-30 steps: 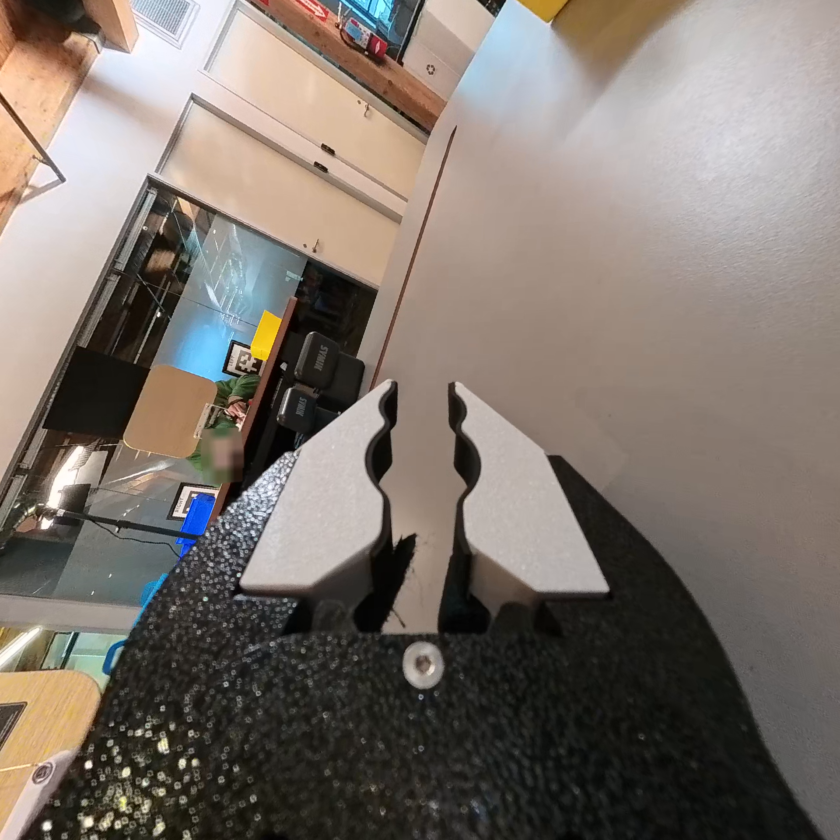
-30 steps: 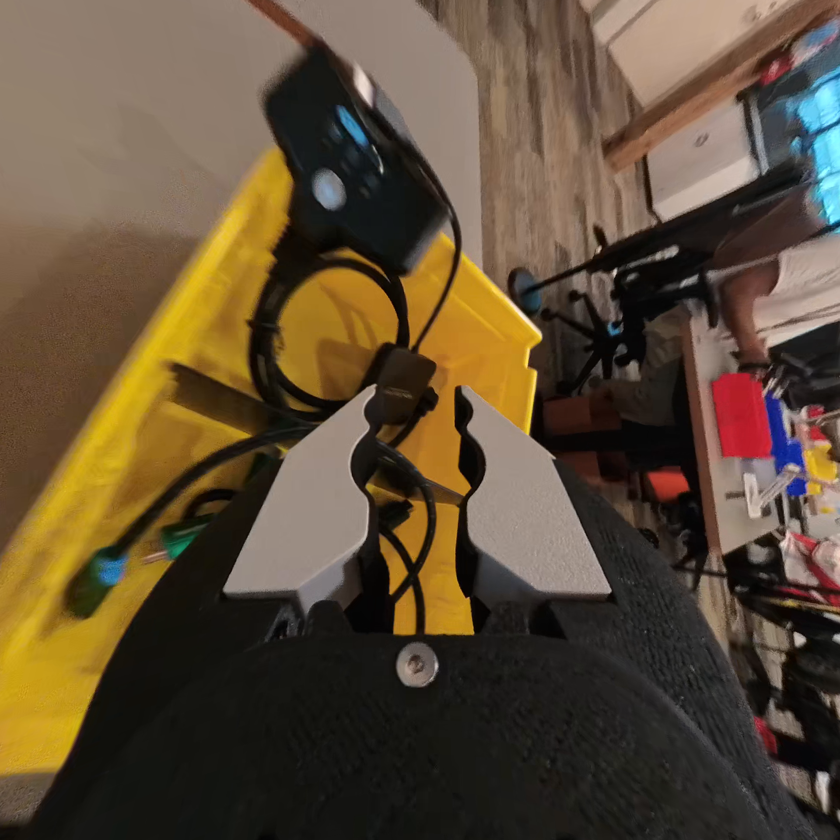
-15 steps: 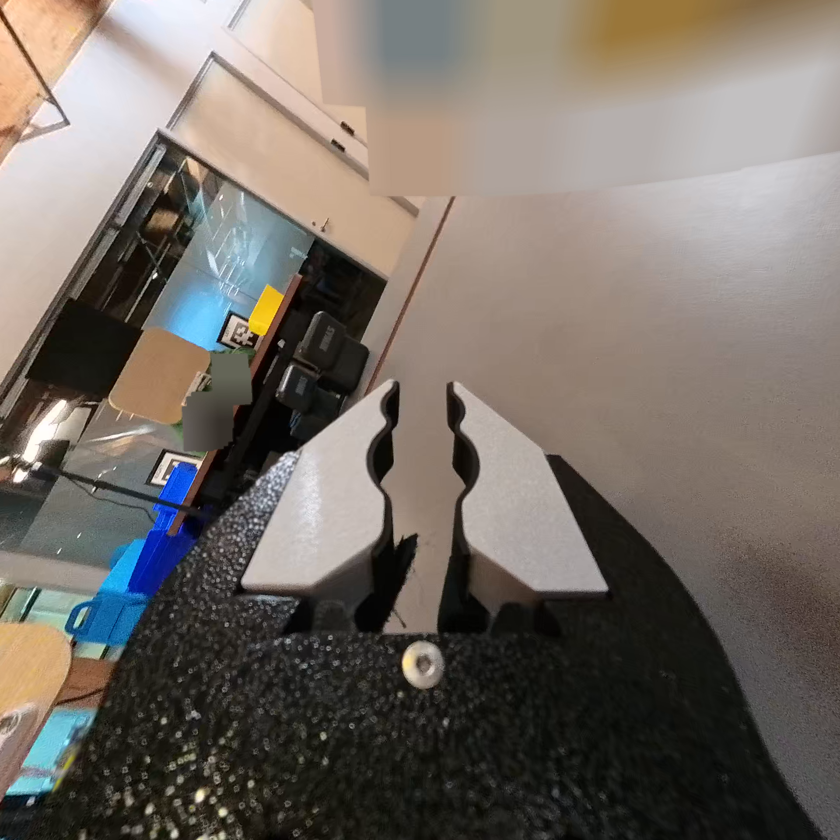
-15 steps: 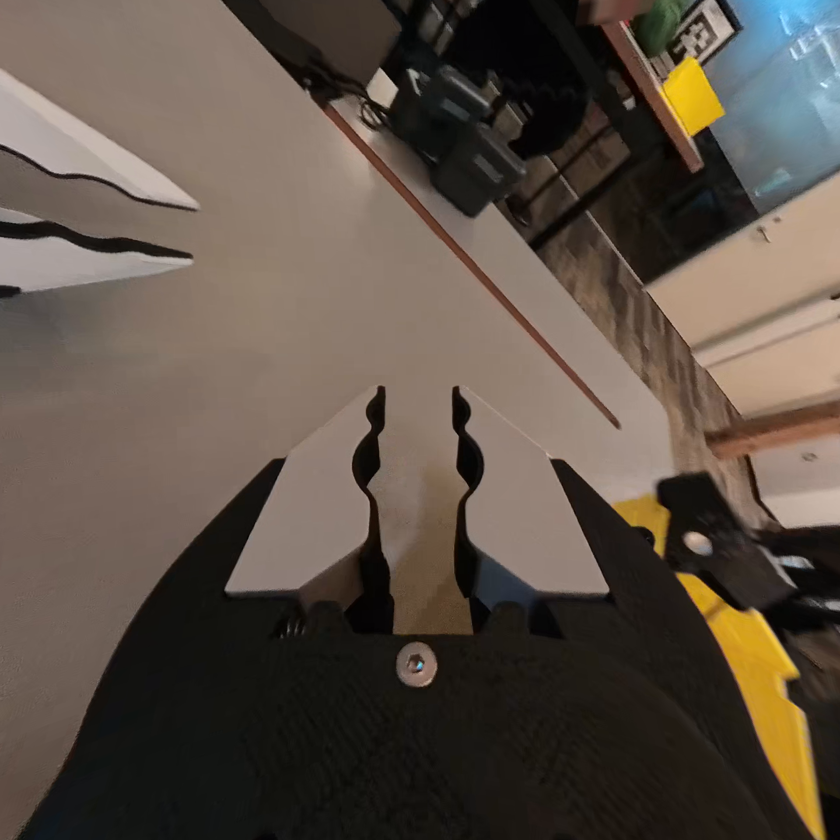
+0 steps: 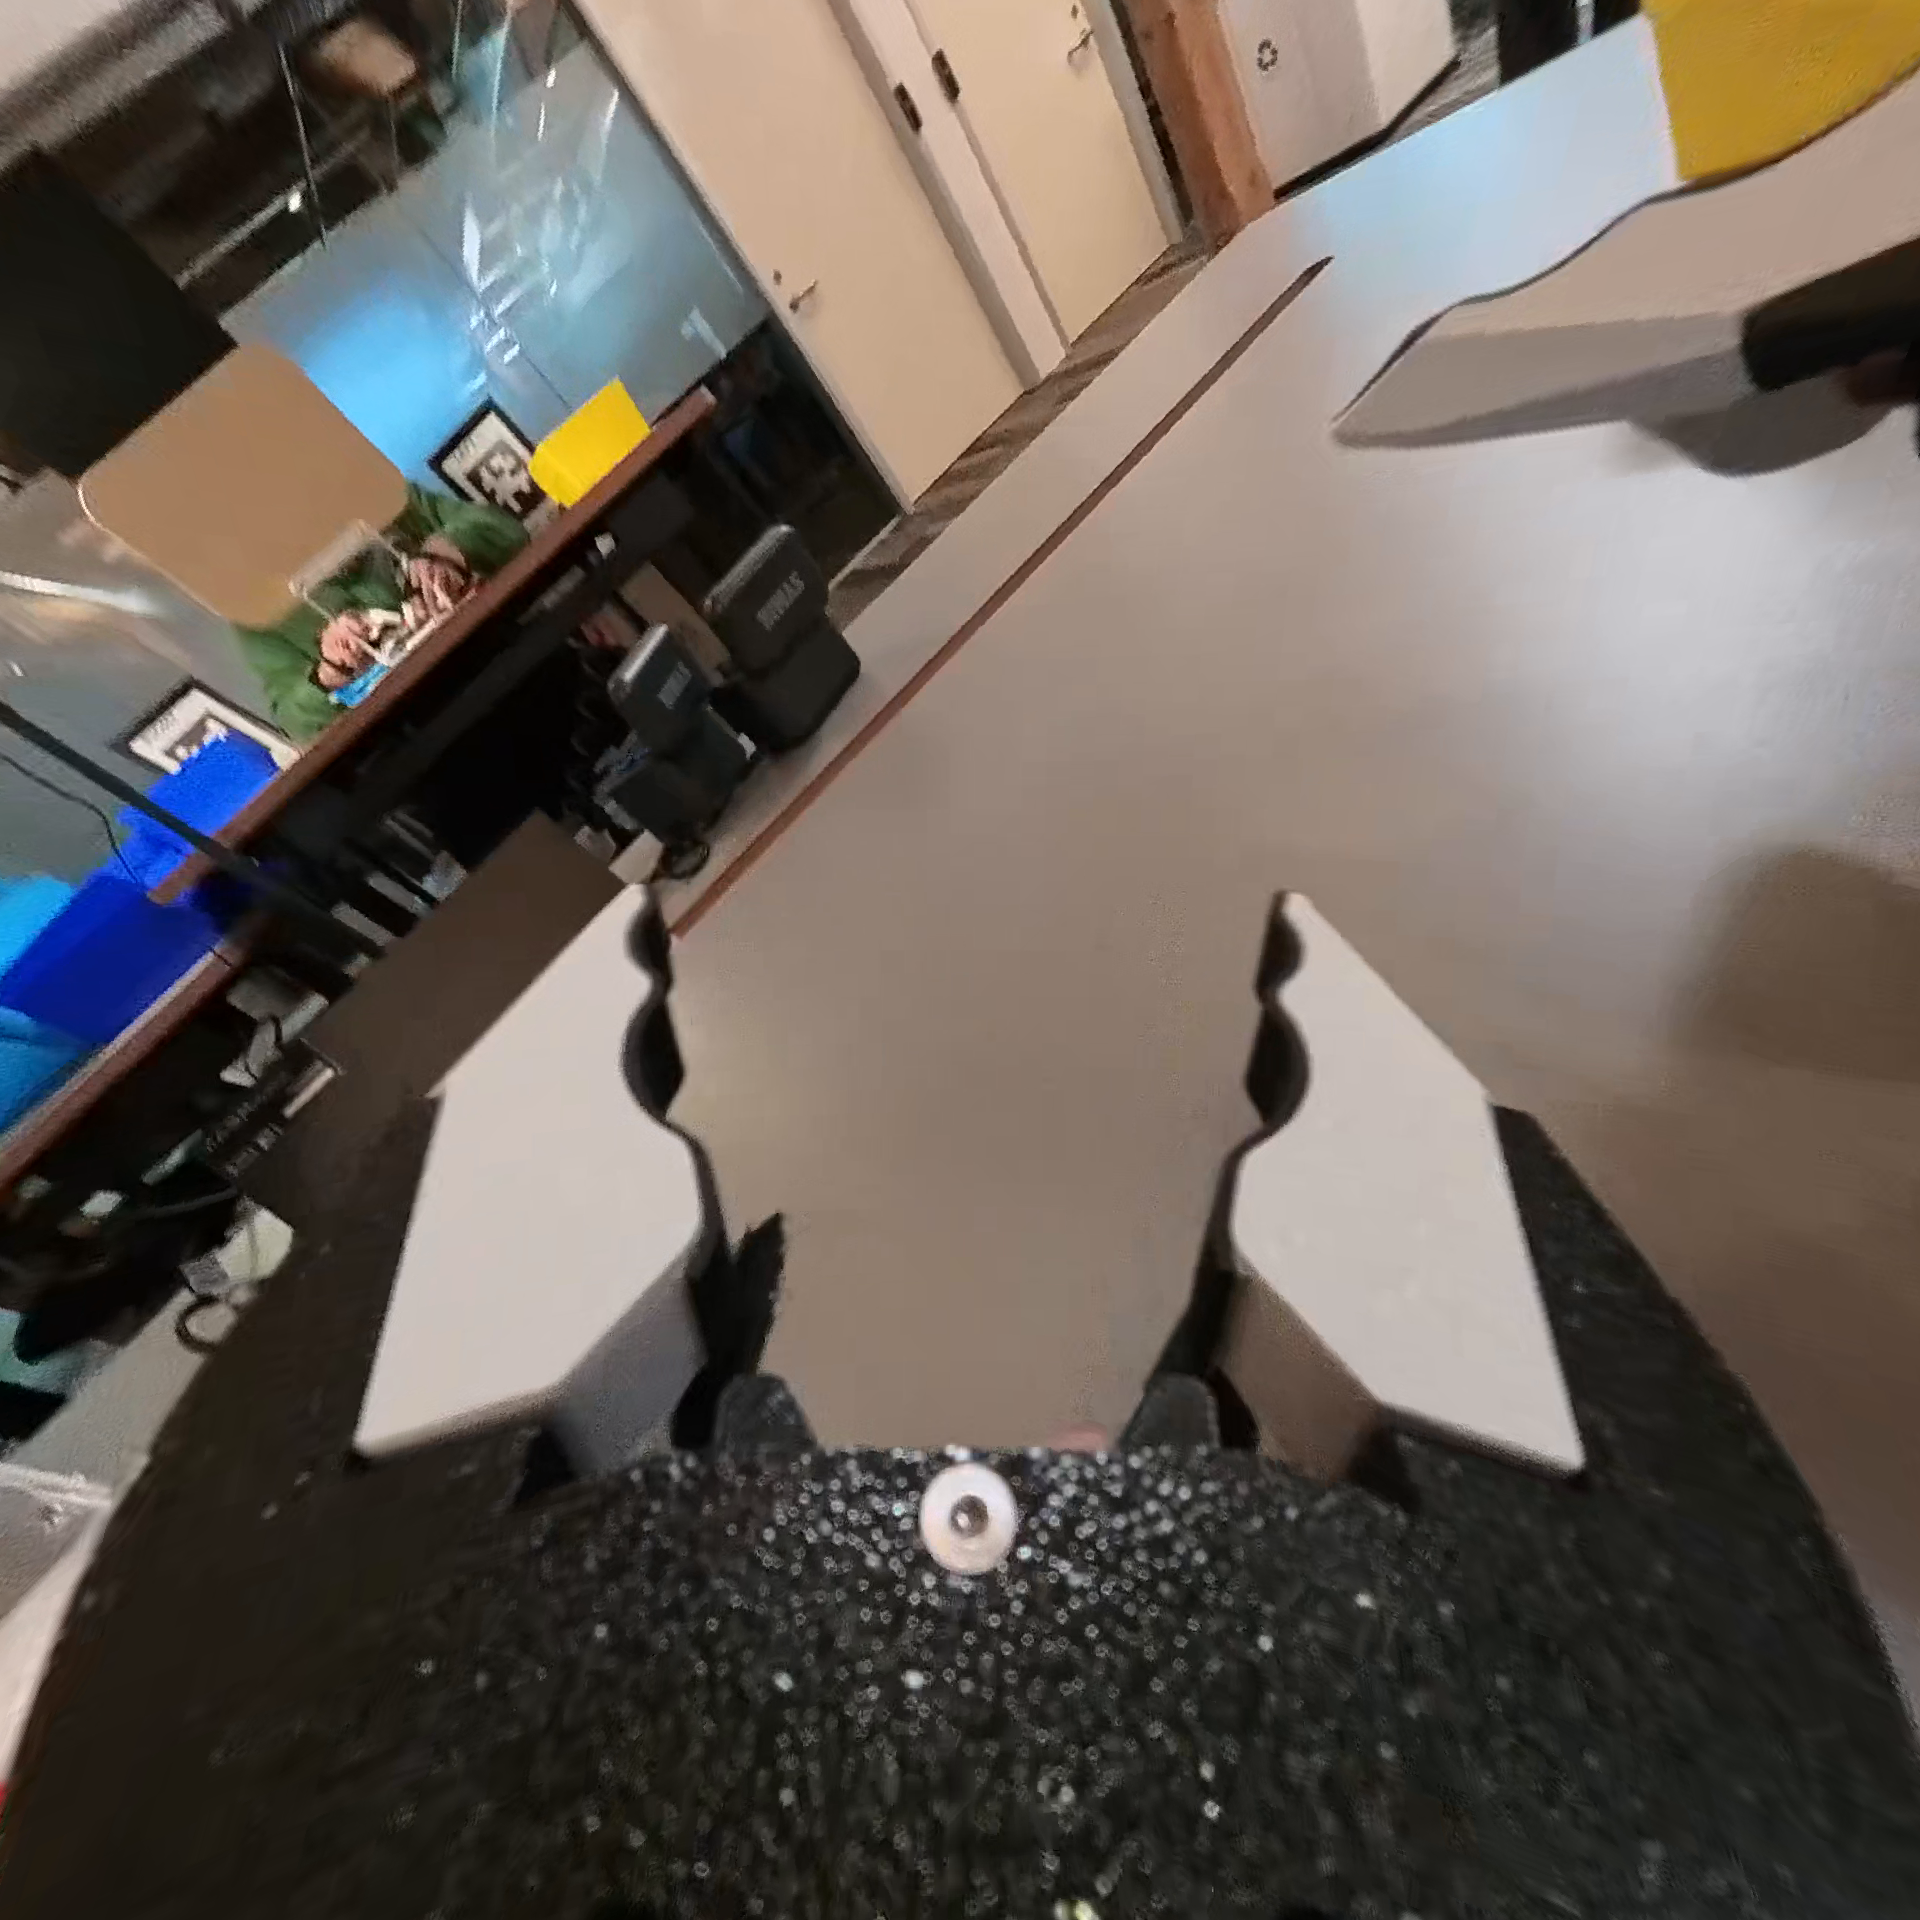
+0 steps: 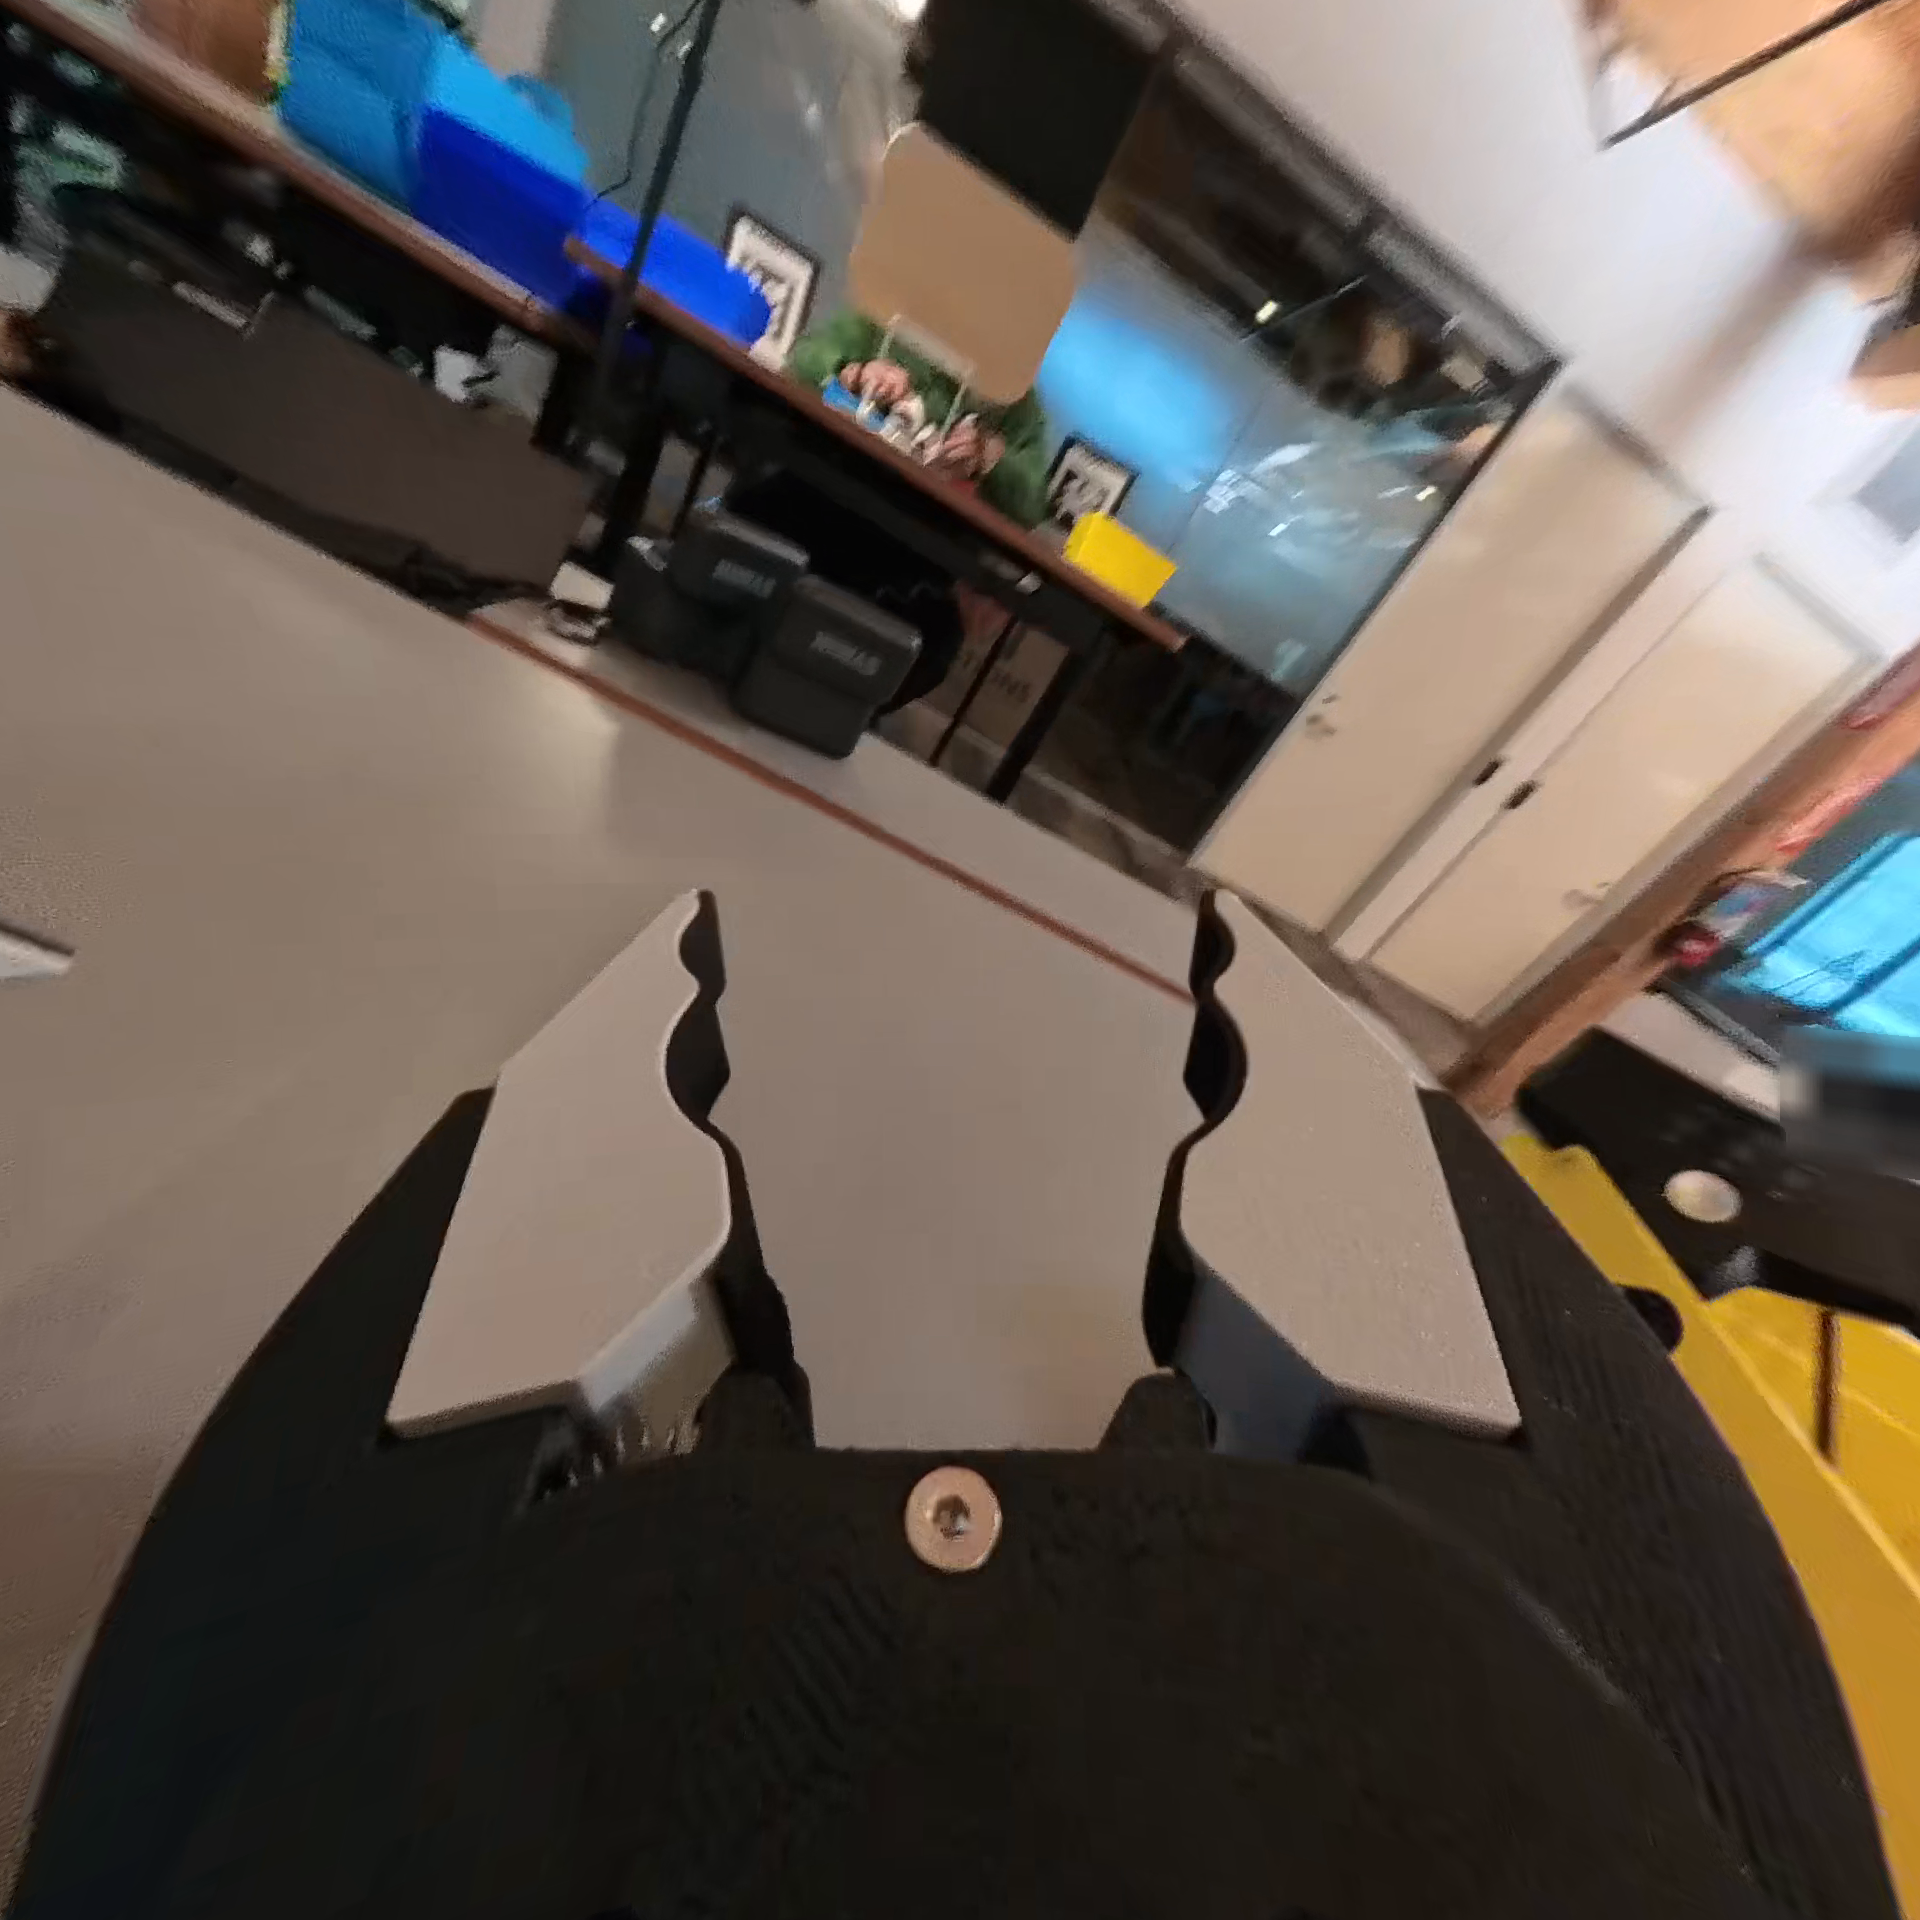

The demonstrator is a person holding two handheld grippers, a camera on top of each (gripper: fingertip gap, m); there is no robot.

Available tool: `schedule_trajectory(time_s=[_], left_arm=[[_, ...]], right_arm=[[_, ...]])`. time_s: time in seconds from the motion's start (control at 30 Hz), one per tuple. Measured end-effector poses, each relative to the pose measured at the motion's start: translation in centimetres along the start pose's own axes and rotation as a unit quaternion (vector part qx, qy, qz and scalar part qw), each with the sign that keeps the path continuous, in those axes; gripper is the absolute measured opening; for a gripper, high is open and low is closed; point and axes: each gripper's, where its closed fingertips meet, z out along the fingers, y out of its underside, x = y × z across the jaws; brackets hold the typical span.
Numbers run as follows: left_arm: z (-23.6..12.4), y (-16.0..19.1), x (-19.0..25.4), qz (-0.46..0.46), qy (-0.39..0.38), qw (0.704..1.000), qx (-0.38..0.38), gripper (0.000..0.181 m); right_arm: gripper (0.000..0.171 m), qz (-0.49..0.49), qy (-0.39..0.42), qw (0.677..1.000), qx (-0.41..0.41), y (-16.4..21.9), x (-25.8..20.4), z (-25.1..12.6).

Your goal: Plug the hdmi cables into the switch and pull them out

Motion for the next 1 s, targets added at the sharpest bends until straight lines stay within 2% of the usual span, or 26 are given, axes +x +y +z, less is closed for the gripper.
schedule_trajectory(time_s=[0.1,0.23,0.37,0.47,0.6,0.63,0.73,0.87,1.0], left_arm=[[-0.4,0.0,0.0,-0.021,-0.005,1.000,-0.012,0.132],[-1.9,-0.6,-0.3,-0.058,-0.019,0.998,-0.024,0.157],[-6.2,-3.5,-2.0,-0.044,-0.068,0.996,-0.025,0.157],[-10.5,-4.8,-3.4,-0.066,-0.109,0.991,-0.035,0.150],[-16.2,-3.6,-6.1,-0.124,-0.162,0.977,-0.066,0.141],[-17.6,-2.9,-6.9,-0.129,-0.177,0.973,-0.074,0.137],[-21.1,-0.3,-9.3,-0.111,-0.214,0.966,-0.095,0.102],[-24.0,5.4,-10.3,-0.158,-0.220,0.944,-0.187,0.092],[-24.8,9.2,-9.2,-0.207,-0.191,0.928,-0.243,0.074]], right_arm=[[0.092,-0.020,0.031,0.999,0.038,-0.8,0.7,-0.5],[0.091,-0.008,0.022,0.999,0.031,0.0,0.6,-0.2],[0.091,0.011,0.022,0.999,0.036,0.0,1.0,-0.2],[0.090,0.009,0.017,0.999,0.038,-0.1,0.9,-0.2],[0.088,0.008,0.012,0.999,0.042,-0.1,0.7,-0.3],[0.087,0.010,0.012,0.999,0.042,-0.2,0.7,-0.3],[0.085,0.016,0.014,0.999,0.043,-0.1,0.9,-0.3],[0.078,0.019,0.017,0.999,0.043,-0.2,1.1,-0.4],[0.076,0.022,0.017,0.999,0.043,-0.2,1.2,-0.4]])
